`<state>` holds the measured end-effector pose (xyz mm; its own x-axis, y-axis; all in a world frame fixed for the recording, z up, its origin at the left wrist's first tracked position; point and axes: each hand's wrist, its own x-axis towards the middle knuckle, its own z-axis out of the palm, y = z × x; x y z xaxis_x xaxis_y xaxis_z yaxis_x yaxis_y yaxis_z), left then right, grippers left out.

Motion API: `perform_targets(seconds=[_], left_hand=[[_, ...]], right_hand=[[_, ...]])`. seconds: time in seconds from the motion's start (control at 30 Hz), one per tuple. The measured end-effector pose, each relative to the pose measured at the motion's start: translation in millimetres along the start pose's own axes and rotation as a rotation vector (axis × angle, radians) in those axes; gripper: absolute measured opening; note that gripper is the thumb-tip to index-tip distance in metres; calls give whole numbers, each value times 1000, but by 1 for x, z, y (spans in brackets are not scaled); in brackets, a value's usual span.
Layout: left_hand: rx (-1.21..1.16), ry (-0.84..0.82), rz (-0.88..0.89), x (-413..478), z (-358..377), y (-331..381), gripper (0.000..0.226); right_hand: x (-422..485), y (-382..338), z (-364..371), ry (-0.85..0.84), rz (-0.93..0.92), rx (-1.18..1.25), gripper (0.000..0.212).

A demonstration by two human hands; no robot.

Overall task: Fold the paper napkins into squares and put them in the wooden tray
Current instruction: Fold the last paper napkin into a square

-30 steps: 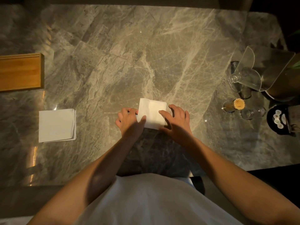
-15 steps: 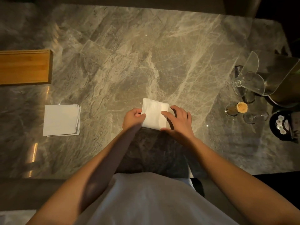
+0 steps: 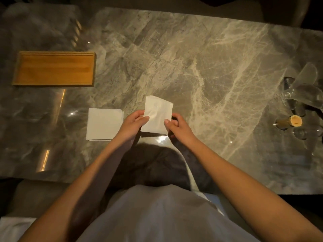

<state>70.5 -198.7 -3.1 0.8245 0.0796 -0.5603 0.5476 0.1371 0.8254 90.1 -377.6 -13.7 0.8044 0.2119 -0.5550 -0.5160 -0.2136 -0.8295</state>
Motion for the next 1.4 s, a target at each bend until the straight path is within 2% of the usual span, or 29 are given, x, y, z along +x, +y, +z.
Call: perform_targets(seconds=[0.2,0.27,0.33,0.43,0.6,0.73,0.87,1.17,1.4], left_hand=[[98,14,-17,-15,-81,4,14],[164,21,-4,-20,-102,4,15],[184,79,-7,-22,-118,3,11],[196,184,26,-17,-137,-5,18],[326,291,87,-1,-163,-25,10],[378,335,141,9,-176,-33,9],[430,352,145,15,-183,-38,4],[430,392,204,23,-180,-39,7],[550,420,260,20,-180,-44,6]], right_hand=[[11,-11,76,-24,71,89,27],[16,-13,92,-15,28,3,24],[21,-17,106,-31,-8,-96,21],[27,-21,124,-30,-35,-181,24],[33,-16,149,3,-7,-187,25],[38,-11,162,61,11,-262,25],[42,-5,171,116,-5,-281,15],[49,1,172,192,-22,-349,14],[47,4,171,221,-33,-416,19]])
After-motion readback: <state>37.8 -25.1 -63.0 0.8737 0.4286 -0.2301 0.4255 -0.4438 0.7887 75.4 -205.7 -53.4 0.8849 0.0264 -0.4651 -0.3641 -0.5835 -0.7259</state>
